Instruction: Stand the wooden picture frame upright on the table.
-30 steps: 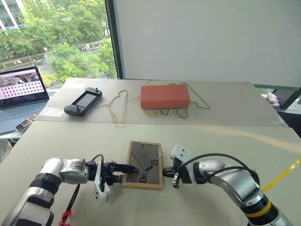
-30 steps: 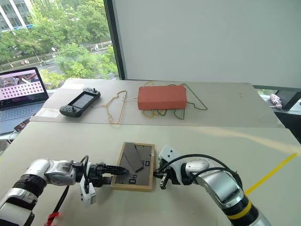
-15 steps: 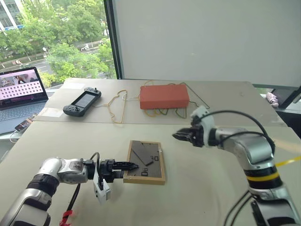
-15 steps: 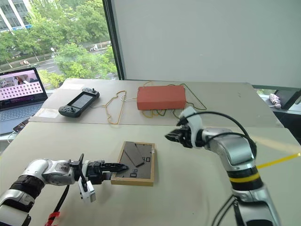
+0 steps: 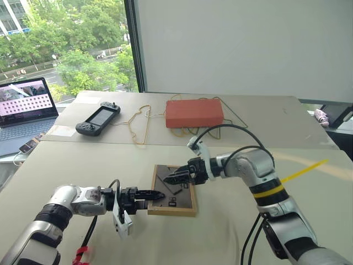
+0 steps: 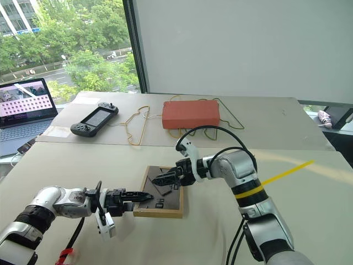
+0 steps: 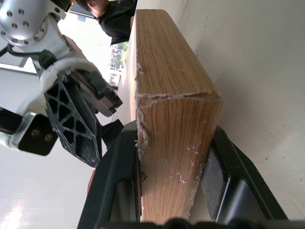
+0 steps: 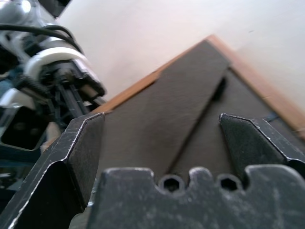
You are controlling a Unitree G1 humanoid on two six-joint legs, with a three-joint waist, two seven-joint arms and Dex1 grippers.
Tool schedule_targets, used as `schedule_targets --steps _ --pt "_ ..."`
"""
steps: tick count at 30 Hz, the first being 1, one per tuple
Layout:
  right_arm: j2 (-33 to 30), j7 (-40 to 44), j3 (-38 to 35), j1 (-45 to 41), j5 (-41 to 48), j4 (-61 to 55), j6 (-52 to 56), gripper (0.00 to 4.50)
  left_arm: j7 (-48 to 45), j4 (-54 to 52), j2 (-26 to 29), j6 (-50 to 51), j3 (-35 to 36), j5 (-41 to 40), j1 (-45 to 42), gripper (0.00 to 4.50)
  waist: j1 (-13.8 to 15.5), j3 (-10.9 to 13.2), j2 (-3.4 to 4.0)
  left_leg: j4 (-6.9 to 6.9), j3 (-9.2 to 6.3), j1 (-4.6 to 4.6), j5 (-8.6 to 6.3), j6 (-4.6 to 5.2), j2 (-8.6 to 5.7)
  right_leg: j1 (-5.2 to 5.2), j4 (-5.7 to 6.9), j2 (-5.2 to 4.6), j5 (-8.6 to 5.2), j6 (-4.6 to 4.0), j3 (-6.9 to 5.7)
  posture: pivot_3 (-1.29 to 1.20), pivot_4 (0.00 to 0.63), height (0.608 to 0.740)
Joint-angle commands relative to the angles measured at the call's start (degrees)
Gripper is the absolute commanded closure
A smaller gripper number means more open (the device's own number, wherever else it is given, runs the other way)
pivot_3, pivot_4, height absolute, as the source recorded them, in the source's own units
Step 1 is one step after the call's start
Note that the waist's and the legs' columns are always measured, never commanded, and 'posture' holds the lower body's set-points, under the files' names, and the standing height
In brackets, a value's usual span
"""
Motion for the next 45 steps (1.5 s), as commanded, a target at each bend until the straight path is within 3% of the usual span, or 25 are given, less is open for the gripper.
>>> schedule_targets --steps 1,8,14,24,34,38,42,45 --pt "-0.13 4.13 3.45 -0.54 -1.26 1.37 -1.78 0.0 0.14 -0.86 0.76 1.3 -1.0 1.24 0.83 3.34 -0.02 0.0 0.0 0.0 0.0 0.0 0.0 0.0 0.0 -0.01 0.0 -0.01 0.0 0.0 0.0 0.0 0.15 0.74" --pt "4.72 6.68 5.18 1.14 3.28 -5.3 3.34 0.0 1.52 -1.51 1.02 2.74 -1.31 2.01 1.06 3.34 -0.03 -0.01 0.01 -0.01 -0.02 0.02 0.0 0.0 0.01 0.0 0.06 0.0 0.0 0.0 -0.02 0.0 0.15 0.74" --pt "6.45 4.33 -0.32 -0.13 4.97 -6.0 4.03 0.0 2.55 -1.78 1.33 3.39 -1.88 2.64 1.01 3.34 0.02 -0.01 0.01 0.0 -0.04 -0.01 0.01 -0.02 0.0 -0.02 0.06 0.0 0.0 -0.01 -0.04 0.0 0.15 0.74" --pt "0.0 6.01 -2.22 3.58 8.1 -13.32 4.89 0.0 4.55 -1.31 1.71 4.54 -3.28 3.69 0.49 3.34 0.0 -0.01 0.01 -0.01 -0.04 -0.11 0.01 -0.02 -0.01 -0.12 0.05 -0.02 0.01 -0.01 -0.06 0.0 0.15 0.74" --pt "-7.18 3.28 -3.36 6.78 2.58 -8.72 0.43 0.0 6.65 -0.45 1.96 5.3 -4.77 4.54 -0.53 3.34 -0.08 -0.01 0.01 -0.01 -0.02 -0.12 0.01 -0.03 0.0 -0.15 0.04 -0.02 0.02 -0.03 -0.06 0.0 0.15 0.74" --pt "-11.52 1.17 -7.97 7.06 0.95 -8.89 -2.58 0.0 7.05 -0.48 1.96 5.29 -5.16 4.45 -0.52 3.34 0.09 0.0 0.01 0.0 -0.02 -0.13 0.02 -0.03 0.0 -0.15 0.03 -0.03 0.02 -0.03 -0.06 0.0 0.15 0.74" --pt "-23.65 7.55 -8.18 17.75 -9.34 -20.99 -29.33 0.0 7.75 0.11 2.04 5.6 -5.82 4.7 -1.02 3.34 0.4 -0.01 0.01 -0.01 -0.02 -0.3 0.02 -0.03 -0.03 -0.29 -0.01 -0.08 0.02 -0.03 -0.06 0.0 0.15 0.74" --pt "-27.74 8.46 -5.54 25.38 -18.27 -24.26 -48.88 0.0 8.03 0.54 2.08 5.73 -6.25 4.5 -1.3 3.34 0.14 -0.01 0.0 0.02 0.01 -0.57 0.02 -0.04 -0.05 -0.6 0.0 -0.11 0.02 -0.03 -0.06 0.0 0.15 0.74"
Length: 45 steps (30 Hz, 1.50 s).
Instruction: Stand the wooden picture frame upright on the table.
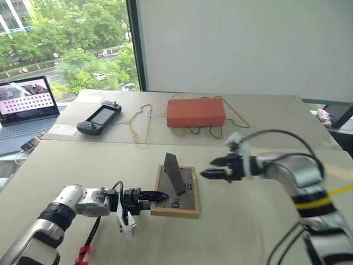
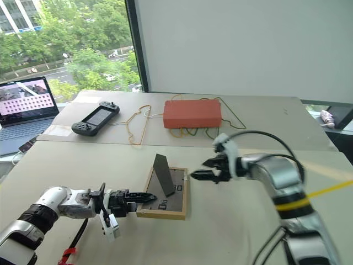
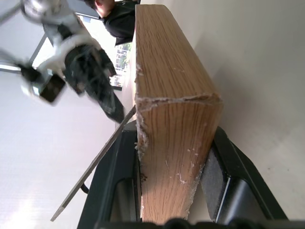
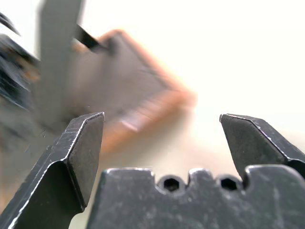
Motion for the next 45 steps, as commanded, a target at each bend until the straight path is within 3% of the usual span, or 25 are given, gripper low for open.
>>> schedule_targets --steps 1,4,7,12,17,21,24,25,32,45 --pt "-3.79 1.81 2.91 7.89 -12.45 -6.08 -28.69 0.0 -0.55 1.91 0.92 1.44 -1.04 0.88 -0.33 3.34 -0.41 0.0 0.0 0.0 0.03 0.02 0.0 0.0 0.01 0.01 0.01 0.0 0.0 0.0 0.0 0.0 0.15 0.74" --pt "-4.67 -5.24 7.24 12.76 -27.43 -4.4 -53.14 0.0 -0.72 2.76 0.81 1.14 -1.13 -0.17 -0.73 3.34 -0.59 0.0 0.0 0.05 0.18 0.14 0.03 -0.04 0.02 0.0 -0.1 -0.04 0.0 0.0 0.01 0.0 0.15 0.74" --pt "-1.77 -15.24 8.9 14.05 -38.46 -1.99 -66.53 0.0 -0.63 3.34 0.84 0.04 -0.82 -2.09 -1.0 3.34 -0.63 0.01 -0.01 0.06 0.3 0.26 0.05 -0.09 0.05 0.01 -0.08 -0.05 0.01 -0.01 0.03 0.0 0.15 0.74" --pt "4.91 -25.15 11.16 11.45 -49.49 1.66 -73.29 0.0 -1.02 2.97 0.59 -3.3 0.31 -6.99 -1.12 3.34 -0.5 0.01 -0.02 0.02 0.37 0.34 0.17 -0.3 0.07 0.02 -0.06 -0.05 0.04 -0.08 0.06 0.0 0.15 0.74" --pt "10.56 -29.47 14.32 7.09 -56.27 5.37 -74.96 0.0 -2.86 2.21 0.1 -4.58 0.97 -9.15 -1.4 3.34 -0.31 0.01 -0.02 0.0 0.4 0.34 0.21 -0.36 0.05 0.02 -0.07 -0.07 0.07 -0.11 0.06 0.0 0.15 0.74" --pt "12.42 -30.07 15.61 5.76 -57.61 7.76 -74.92 0.0 -4.5 2.23 -0.25 -4.53 1.1 -10.06 -1.33 3.34 -0.29 0.01 -0.02 -0.01 0.4 0.35 0.21 -0.37 0.04 0.04 -0.07 -0.07 0.07 -0.11 0.05 0.0 0.15 0.74" --pt "12.1 -29.9 15.37 6.59 -56.66 8.15 -75.01 0.65 -5.36 2.29 -0.06 -4.49 1.55 -10.44 -0.96 3.34 -0.28 0.01 -0.01 -0.02 0.41 0.35 0.22 -0.38 0.04 0.06 -0.05 -0.07 0.07 -0.11 0.05 0.0 0.15 0.74" --pt "11.87 -29.99 15.27 6.85 -56.54 8.13 -75.22 1.19 -5.54 2.2 -0.01 -4.51 1.71 -10.55 -0.79 3.34 -0.28 0.01 -0.02 -0.02 0.41 0.35 0.23 -0.4 0.04 0.06 -0.05 -0.07 0.07 -0.11 0.05 0.0 0.15 0.74" --pt "11.1 -29.95 12.02 9.04 -52.72 7.81 -72.05 3.15 -6.98 1.81 -0.29 -4.4 2.63 -11.73 0.31 3.34 -0.43 0.01 -0.01 -0.03 0.42 0.38 0.21 -0.37 0.06 0.06 -0.04 -0.07 0.07 -0.12 0.06 0.0 0.15 0.74" --pt "11.44 -26.84 9.81 11.08 -48.28 2.22 -68.03 3.23 -9.19 2.57 -0.89 -3.67 2.75 -13.38 0.47 3.34 -0.42 0.01 -0.01 -0.03 0.43 0.42 0.2 -0.35 0.05 0.09 -0.04 -0.07 0.07 -0.12 0.06 0.0 0.15 0.74"
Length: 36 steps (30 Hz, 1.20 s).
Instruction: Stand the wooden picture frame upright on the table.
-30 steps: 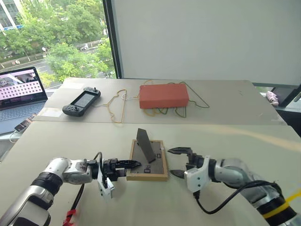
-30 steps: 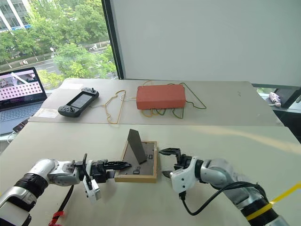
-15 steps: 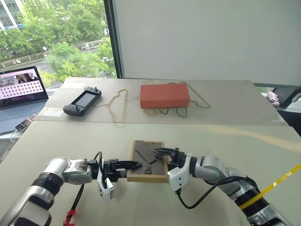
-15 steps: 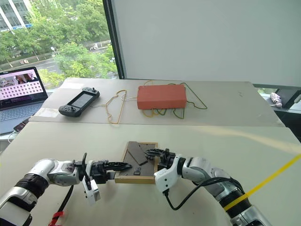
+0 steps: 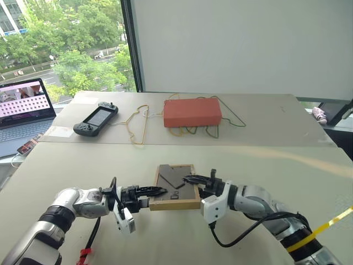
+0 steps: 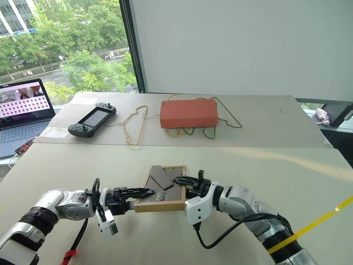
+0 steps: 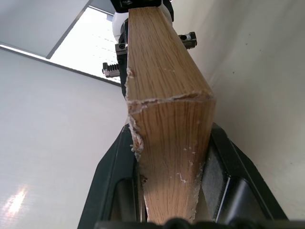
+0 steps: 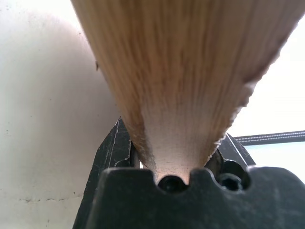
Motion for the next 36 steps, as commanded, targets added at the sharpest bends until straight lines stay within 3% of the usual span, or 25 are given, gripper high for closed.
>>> schedule_targets --steps 1,14,15,16,20,36 --pt "0.33 0.16 -2.66 0.27 3.27 -1.23 2.91 3.23 -1.34 -0.97 0.61 0.41 1.78 0.41 -0.32 3.34 0.02 0.0 0.0 0.0 0.0 0.0 0.0 0.0 0.0 0.01 0.0 0.0 0.0 0.0 0.0 0.0 0.15 0.74" --pt "0.96 -0.44 -2.34 0.35 1.77 -1.01 3.03 3.23 -3.38 0.02 0.29 1.79 2.15 -2.62 -0.23 3.34 0.0 0.0 0.0 0.0 0.0 0.0 0.0 -0.01 0.0 0.0 0.0 0.0 0.0 0.0 0.0 0.0 0.15 0.74" --pt "1.02 -0.41 -2.33 0.33 1.81 -1.04 3.08 3.23 -3.56 0.05 0.26 1.88 2.22 -2.8 -0.3 2.34 0.01 0.0 0.0 0.0 0.0 0.0 0.0 0.0 0.0 0.0 0.0 0.0 0.0 0.0 0.0 0.0 0.15 0.74" --pt "1.04 -0.37 -2.28 0.32 1.8 -1.07 3.08 3.23 -3.79 0.07 0.22 1.9 2.3 -2.96 -0.31 2.18 0.01 0.0 0.0 0.0 0.0 0.0 0.0 -0.01 0.0 0.0 0.0 0.0 0.0 0.0 0.0 0.0 0.15 0.74" --pt "1.12 -0.26 -2.13 0.24 1.8 -1.21 3.39 3.23 -4.76 -0.34 0.08 1.7 2.71 -2.55 -0.07 0.76 0.02 0.0 0.0 0.0 0.02 0.05 0.0 0.0 0.0 0.05 0.0 0.0 0.0 0.0 0.0 0.0 0.15 0.74" --pt "1.42 0.23 -0.59 0.78 0.52 -4.05 2.65 3.23 -6.64 -0.43 -0.7 0.78 3.49 -3.9 0.37 0.76 0.0 0.0 0.0 0.0 0.02 0.05 0.0 0.0 0.0 0.04 0.0 0.0 0.0 0.0 0.0 0.0 0.15 0.74"
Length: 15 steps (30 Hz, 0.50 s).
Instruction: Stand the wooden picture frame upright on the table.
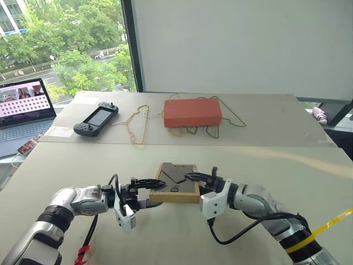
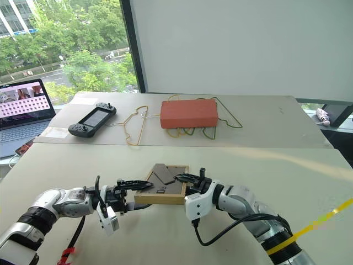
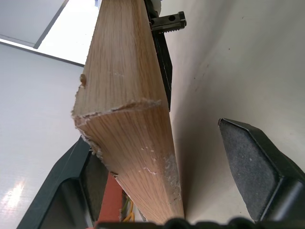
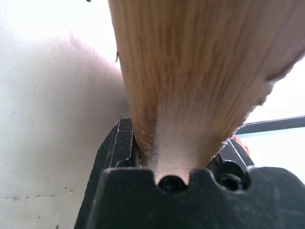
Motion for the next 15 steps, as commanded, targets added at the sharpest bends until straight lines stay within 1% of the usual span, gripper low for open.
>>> schedule_targets --steps 1,8,9,10,11,14,15 --pt "0.4 -0.09 -0.06 0.37 0.38 -3.43 -0.26 3.23 -0.53 -0.64 -0.39 -0.64 0.81 -1.59 0.12 0.76 -0.02 0.0 0.0 0.0 0.0 0.0 0.0 0.0 0.0 0.0 0.0 0.0 0.0 0.0 0.0 0.0 0.15 0.74" --pt "0.72 0.22 0.27 1.33 0.06 -4.28 0.33 3.23 -1.65 -0.66 -0.96 -0.5 0.92 -1.87 0.23 0.76 -0.05 0.0 0.0 0.0 0.0 0.0 0.0 0.0 0.0 0.0 0.0 0.0 0.0 0.0 0.0 0.0 0.15 0.74" --pt "0.75 0.23 0.28 1.38 0.0 -4.32 0.4 3.23 -2.01 -0.47 -1.01 -0.52 0.69 -2.1 0.18 1.28 -0.05 0.0 0.0 0.0 0.0 0.0 0.0 0.0 0.0 0.0 0.0 0.0 0.0 0.0 0.0 0.0 0.15 0.74" --pt "0.77 0.23 0.28 1.42 -0.08 -4.34 0.47 3.23 -2.27 -0.41 -1.05 -0.5 0.58 -2.22 0.19 1.44 -0.04 0.0 0.0 0.0 0.0 0.01 0.0 0.0 0.0 0.0 0.0 0.0 0.0 0.0 0.0 0.0 0.15 0.74" --pt "0.8 0.25 0.29 1.46 -0.12 -4.38 0.51 3.23 -2.42 -0.44 -1.09 -0.54 0.61 -2.32 0.23 1.76 -0.04 0.0 0.0 0.0 0.0 0.01 0.0 0.0 0.0 0.0 0.0 0.0 0.0 0.0 0.0 0.0 0.15 0.74" --pt "0.92 0.27 0.25 1.64 -0.27 -4.54 0.77 3.23 -2.84 -0.6 -1.23 -0.65 0.77 -2.79 0.25 2.93 -0.06 -0.01 0.01 0.0 0.0 0.05 0.0 0.0 0.0 0.02 0.0 0.0 0.0 0.0 0.0 0.0 0.15 0.74" --pt "0.96 0.27 0.2 1.66 -0.32 -4.54 0.82 3.23 -3.03 -0.57 -1.27 -0.68 0.79 -2.96 0.23 3.2 -0.05 0.0 0.0 0.0 0.02 0.07 0.0 0.01 0.0 0.03 0.0 0.0 0.0 0.0 0.0 0.0 0.15 0.74"
